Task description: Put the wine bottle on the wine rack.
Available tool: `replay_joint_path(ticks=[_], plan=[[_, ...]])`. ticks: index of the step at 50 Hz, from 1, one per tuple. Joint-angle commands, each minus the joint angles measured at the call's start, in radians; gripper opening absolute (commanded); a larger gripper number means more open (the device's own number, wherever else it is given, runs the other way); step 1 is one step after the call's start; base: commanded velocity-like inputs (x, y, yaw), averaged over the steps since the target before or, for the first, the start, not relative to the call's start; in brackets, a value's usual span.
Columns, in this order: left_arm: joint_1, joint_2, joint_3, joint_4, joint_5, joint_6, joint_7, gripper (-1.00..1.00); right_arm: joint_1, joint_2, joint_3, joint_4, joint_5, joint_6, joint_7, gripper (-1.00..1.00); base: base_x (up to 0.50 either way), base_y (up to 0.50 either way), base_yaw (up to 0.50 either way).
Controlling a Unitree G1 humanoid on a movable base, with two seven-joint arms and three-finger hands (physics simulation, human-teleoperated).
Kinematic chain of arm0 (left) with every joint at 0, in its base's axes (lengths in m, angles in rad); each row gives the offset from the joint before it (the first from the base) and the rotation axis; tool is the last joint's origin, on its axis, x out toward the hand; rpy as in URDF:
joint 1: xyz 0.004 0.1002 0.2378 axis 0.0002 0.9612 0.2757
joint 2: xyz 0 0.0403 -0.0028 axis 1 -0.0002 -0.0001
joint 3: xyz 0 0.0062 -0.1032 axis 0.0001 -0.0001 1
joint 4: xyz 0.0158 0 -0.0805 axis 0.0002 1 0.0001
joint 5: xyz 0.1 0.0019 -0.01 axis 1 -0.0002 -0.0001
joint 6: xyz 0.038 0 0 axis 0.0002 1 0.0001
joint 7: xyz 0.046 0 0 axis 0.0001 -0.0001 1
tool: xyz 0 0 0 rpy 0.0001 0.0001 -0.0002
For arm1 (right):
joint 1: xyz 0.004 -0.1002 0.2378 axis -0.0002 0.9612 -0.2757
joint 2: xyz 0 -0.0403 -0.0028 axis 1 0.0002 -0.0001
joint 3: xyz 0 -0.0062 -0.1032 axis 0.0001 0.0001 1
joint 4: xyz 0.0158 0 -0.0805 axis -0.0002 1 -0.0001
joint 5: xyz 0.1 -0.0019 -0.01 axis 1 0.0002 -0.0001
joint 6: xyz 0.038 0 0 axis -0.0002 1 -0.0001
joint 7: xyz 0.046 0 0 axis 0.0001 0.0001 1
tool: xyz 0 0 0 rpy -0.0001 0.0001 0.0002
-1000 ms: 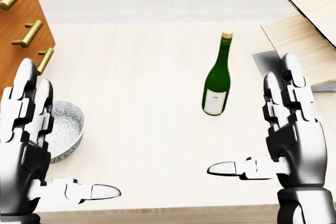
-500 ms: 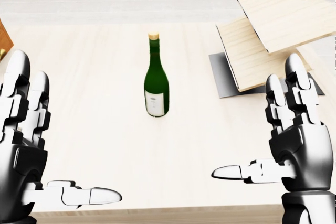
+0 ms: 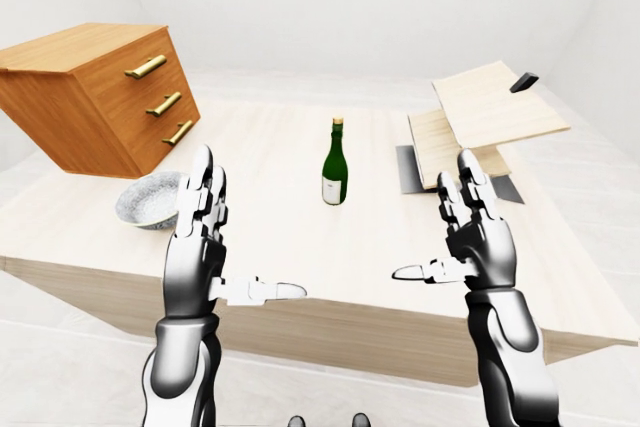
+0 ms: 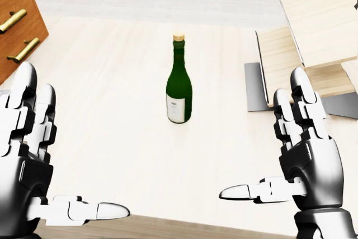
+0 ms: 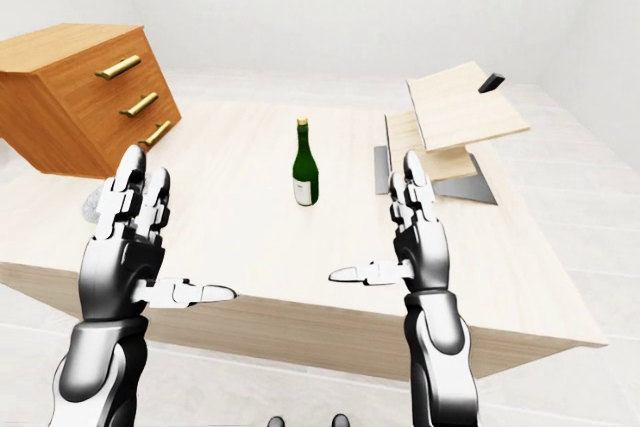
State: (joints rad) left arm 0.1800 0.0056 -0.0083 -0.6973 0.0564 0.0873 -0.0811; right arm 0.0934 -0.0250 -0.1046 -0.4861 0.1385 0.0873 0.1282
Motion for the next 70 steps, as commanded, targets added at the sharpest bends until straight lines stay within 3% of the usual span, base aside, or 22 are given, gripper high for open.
replay_joint_path(ticks=[1, 12, 36, 53, 70], plan=[[0.002, 0.001, 0.004, -0.005, 0.001, 0.000, 0.000, 1.00, 0.006, 0.005, 0.016, 0.000, -0.013, 0.000, 0.007, 1.00, 0.00, 0.00, 0.50], [0.000, 0.000, -0.006, -0.019, 0.007, 0.000, 0.002, 1.00, -0.010, 0.007, 0.017, -0.006, -0.029, 0.000, -0.013, 1.00, 0.00, 0.00, 0.49], [0.034, -0.004, -0.009, 0.067, 0.001, 0.000, 0.011, 1.00, -0.005, 0.012, 0.022, 0.037, -0.018, 0.000, -0.019, 1.00, 0.33, -0.19, 0.00], [0.044, -0.002, 0.019, 0.056, -0.020, 0.000, 0.006, 1.00, -0.025, 0.012, 0.027, 0.040, -0.025, 0.000, -0.047, 1.00, 0.00, 0.00, 0.27], [0.047, -0.004, 0.012, 0.049, -0.013, 0.000, 0.007, 1.00, -0.073, 0.002, -0.002, 0.053, 0.025, 0.000, -0.057, 1.00, 0.00, 0.00, 0.00]])
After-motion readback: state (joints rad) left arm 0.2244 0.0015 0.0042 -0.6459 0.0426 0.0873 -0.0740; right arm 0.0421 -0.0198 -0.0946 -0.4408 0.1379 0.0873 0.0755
